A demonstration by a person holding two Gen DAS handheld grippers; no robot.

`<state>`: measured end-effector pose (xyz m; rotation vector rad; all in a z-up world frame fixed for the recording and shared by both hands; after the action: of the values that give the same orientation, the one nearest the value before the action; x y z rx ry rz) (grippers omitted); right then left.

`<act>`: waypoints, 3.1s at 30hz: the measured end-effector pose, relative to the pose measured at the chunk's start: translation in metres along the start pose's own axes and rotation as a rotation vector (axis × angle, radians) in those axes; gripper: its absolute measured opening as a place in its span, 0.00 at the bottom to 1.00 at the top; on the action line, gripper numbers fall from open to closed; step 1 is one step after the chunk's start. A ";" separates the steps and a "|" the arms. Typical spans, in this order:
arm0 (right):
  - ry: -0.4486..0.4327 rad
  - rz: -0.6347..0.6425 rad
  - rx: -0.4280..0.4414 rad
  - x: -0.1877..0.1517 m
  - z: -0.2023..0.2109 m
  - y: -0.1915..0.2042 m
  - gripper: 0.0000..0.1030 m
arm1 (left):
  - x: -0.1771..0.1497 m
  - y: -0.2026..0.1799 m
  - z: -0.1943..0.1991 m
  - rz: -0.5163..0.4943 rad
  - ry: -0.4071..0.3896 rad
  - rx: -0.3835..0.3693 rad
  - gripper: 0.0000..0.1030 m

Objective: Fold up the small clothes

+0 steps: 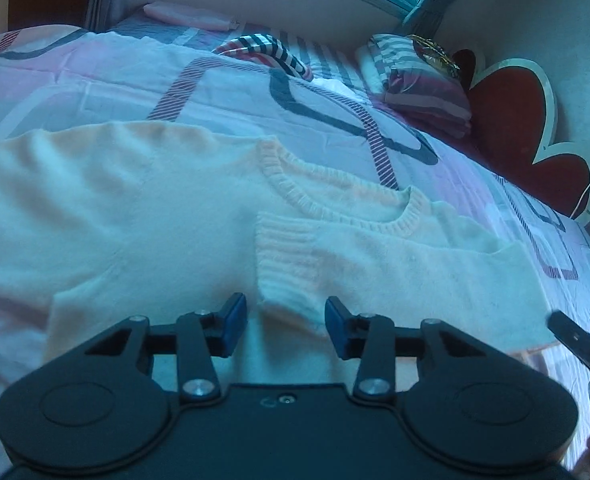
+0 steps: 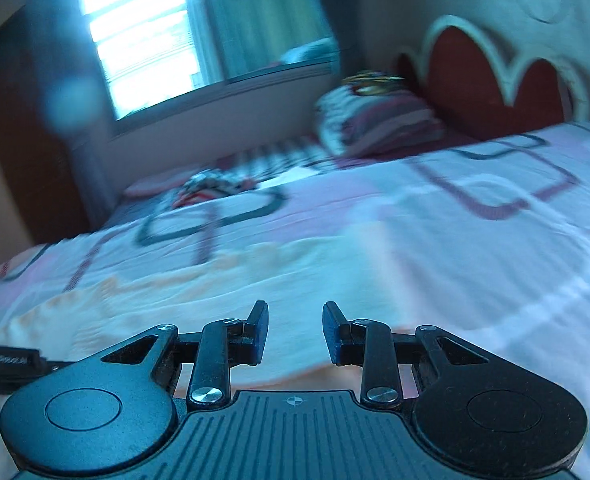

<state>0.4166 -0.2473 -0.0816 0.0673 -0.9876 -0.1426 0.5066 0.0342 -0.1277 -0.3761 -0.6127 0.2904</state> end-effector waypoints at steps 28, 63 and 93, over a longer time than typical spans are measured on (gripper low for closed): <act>0.081 0.021 0.107 -0.011 -0.014 -0.005 0.05 | 0.022 0.050 0.028 -0.063 -0.118 0.108 0.06; 0.210 0.154 0.090 0.042 -0.144 -0.025 0.00 | 0.024 0.018 -0.012 -0.293 -0.181 0.185 0.71; 0.132 0.173 0.128 -0.009 -0.015 0.017 0.53 | 0.009 0.189 0.119 0.136 -0.307 0.453 0.69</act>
<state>0.4262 -0.2289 -0.0954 0.1067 -0.8656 0.0834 0.4124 0.2368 -0.1138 0.0669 -0.8000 0.6107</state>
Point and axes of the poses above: each gripper's, at about its wrist camera, not at the fingertips, and z roughly against the way its jaws point, y to its left, x to its top, the point moved 4 cm from there along -z, roughly the way its jaws point, and after that the axes turned 13 degrees about z, right-handed, at the moved point
